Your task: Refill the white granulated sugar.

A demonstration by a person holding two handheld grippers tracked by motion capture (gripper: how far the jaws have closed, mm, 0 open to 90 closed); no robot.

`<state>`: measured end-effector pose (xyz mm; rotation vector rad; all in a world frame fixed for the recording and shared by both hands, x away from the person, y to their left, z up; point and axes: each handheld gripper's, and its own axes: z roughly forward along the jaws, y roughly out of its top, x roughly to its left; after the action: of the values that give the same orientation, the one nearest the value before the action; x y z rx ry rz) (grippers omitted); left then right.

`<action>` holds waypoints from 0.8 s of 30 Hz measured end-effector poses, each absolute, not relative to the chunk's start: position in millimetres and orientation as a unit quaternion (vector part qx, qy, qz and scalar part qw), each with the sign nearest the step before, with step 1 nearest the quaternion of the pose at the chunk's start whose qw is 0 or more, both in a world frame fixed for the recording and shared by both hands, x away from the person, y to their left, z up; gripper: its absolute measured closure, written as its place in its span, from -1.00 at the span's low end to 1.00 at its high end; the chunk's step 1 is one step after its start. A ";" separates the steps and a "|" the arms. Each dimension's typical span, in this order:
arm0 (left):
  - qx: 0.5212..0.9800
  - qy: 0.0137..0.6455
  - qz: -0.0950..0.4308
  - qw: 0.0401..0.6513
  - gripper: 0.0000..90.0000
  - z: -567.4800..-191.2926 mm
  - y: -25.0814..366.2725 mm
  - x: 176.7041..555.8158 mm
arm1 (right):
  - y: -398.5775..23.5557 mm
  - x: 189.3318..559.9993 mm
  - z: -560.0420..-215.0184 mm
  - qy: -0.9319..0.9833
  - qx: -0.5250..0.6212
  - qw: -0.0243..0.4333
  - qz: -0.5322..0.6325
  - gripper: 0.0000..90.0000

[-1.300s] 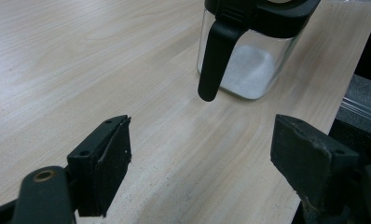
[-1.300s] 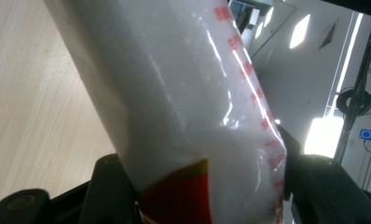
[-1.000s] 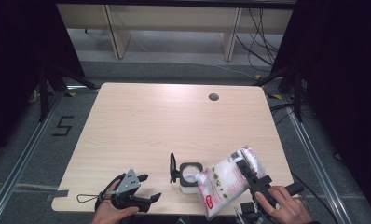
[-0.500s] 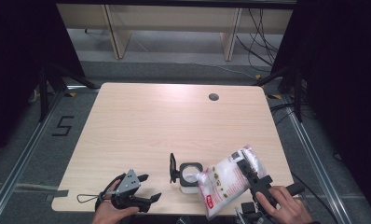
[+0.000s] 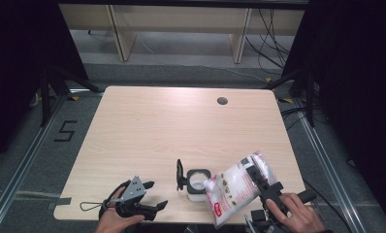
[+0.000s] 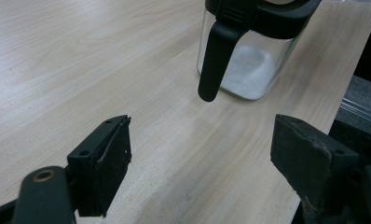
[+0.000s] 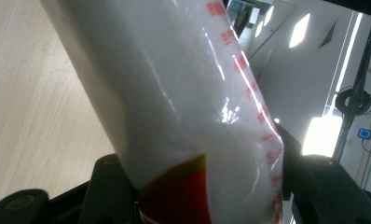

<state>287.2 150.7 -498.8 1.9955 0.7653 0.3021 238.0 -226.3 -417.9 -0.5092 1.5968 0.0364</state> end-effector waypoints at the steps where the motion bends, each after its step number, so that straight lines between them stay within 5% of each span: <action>1: 0.820 0.303 0.127 0.469 -0.56 -498.9 151.4 288.3 | -226.7 238.5 -418.8 0.704 -0.228 0.672 0.023 0.11; 24: 0.818 0.306 0.125 0.471 -0.56 -498.9 150.9 287.8 | -226.0 234.9 -417.4 0.708 -0.223 0.670 0.017 0.11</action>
<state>287.8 150.9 -498.9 2.0029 0.7495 0.3052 234.9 -226.0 -417.4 -0.5024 1.5964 0.0392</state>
